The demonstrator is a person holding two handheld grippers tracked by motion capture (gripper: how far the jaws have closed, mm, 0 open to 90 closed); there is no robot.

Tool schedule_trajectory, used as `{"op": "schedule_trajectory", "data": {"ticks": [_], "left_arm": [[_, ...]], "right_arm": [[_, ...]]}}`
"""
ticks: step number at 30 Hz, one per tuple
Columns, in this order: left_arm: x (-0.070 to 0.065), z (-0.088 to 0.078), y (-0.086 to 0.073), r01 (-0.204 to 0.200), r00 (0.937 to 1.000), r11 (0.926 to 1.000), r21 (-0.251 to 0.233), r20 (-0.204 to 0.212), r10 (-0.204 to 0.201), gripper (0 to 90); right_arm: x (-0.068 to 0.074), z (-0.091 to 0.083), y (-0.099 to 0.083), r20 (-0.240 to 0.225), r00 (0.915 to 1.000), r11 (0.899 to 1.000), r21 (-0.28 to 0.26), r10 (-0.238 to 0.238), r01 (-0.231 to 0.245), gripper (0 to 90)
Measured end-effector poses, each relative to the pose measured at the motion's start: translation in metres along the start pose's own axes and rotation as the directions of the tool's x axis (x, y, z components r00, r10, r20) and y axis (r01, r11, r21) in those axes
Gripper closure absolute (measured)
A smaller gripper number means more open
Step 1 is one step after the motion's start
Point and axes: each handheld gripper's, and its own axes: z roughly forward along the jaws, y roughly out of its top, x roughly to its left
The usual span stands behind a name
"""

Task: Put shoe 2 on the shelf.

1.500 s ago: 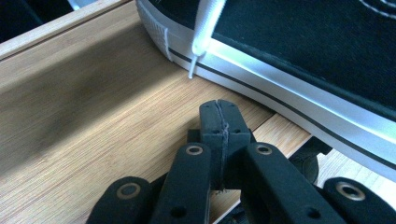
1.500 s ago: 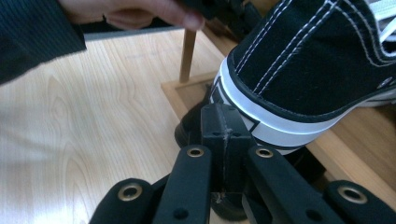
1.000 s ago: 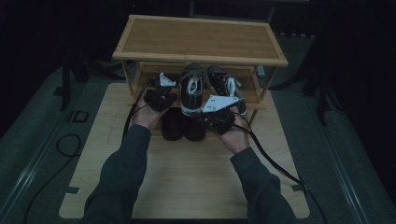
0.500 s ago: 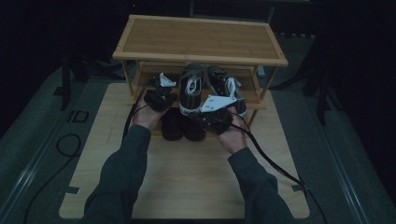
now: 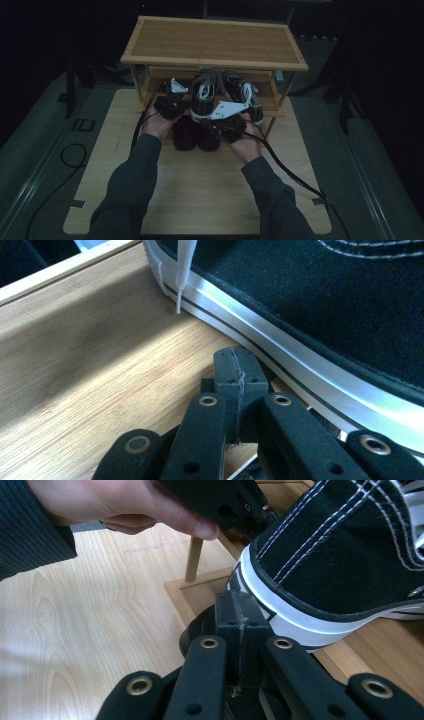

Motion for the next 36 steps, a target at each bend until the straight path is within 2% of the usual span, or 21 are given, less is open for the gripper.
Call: {"op": "schedule_trajectory", "data": {"ticks": [4,7,11,17,18,19,20,21,24,31,33,36], "left_arm": [[0.000,0.000,0.000,0.001,1.0000,1.0000,-0.001,0.000,-0.001,90.0],[0.000,0.000,0.000,0.001,1.0000,1.0000,0.000,0.000,-0.001,90.0],[0.000,0.000,0.000,0.001,1.0000,1.0000,0.000,0.001,-0.001,90.0],[0.000,0.000,0.000,0.000,1.0000,1.0000,0.000,0.000,0.000,90.0],[0.000,0.000,0.000,0.000,1.0000,1.0000,-0.001,0.001,0.000,90.0],[0.000,0.000,0.000,-0.001,1.0000,1.0000,-0.001,0.000,0.001,90.0],[0.000,0.000,0.000,-0.001,1.0000,1.0000,-0.003,0.001,0.001,90.0],[0.000,0.000,0.000,-0.003,1.0000,1.0000,-0.003,0.001,0.003,90.0],[0.001,0.000,-0.001,0.001,1.0000,1.0000,-0.005,0.008,-0.001,90.0],[0.001,0.000,0.000,0.001,1.0000,1.0000,-0.002,0.004,-0.001,90.0],[0.001,0.000,0.000,0.001,1.0000,1.0000,-0.003,0.004,-0.001,90.0],[0.001,0.000,0.000,0.002,1.0000,1.0000,-0.002,0.005,-0.002,90.0]], "right_arm": [[-0.001,-0.001,-0.001,-0.004,1.0000,1.000,0.003,0.003,-0.003,90.0],[-0.003,-0.003,0.000,0.012,0.9999,1.000,-0.002,0.006,-0.006,90.0],[-0.003,0.001,-0.001,0.012,0.9999,1.000,0.016,-0.001,0.001,90.0],[-0.003,0.005,0.000,0.018,0.9998,1.000,0.004,0.006,-0.006,90.0],[-0.003,0.005,0.001,0.034,0.9994,1.000,0.004,0.007,-0.007,90.0],[-0.004,0.006,0.000,0.076,0.9970,1.000,0.016,0.011,-0.012,90.0],[-0.008,0.008,-0.002,0.085,0.9959,0.999,0.024,0.032,-0.034,90.0],[-0.011,0.008,-0.003,0.056,0.9968,0.998,0.017,0.056,-0.057,90.0],[-0.009,0.011,-0.003,0.062,0.9973,0.999,0.024,0.040,-0.041,90.0],[-0.012,0.010,-0.003,0.067,0.9971,0.999,0.037,0.037,-0.040,90.0],[-0.012,0.009,-0.001,0.080,0.9961,0.999,0.037,0.036,-0.039,90.0],[-0.013,0.012,-0.003,0.073,0.9967,0.998,0.051,0.035,-0.039,90.0]]}}
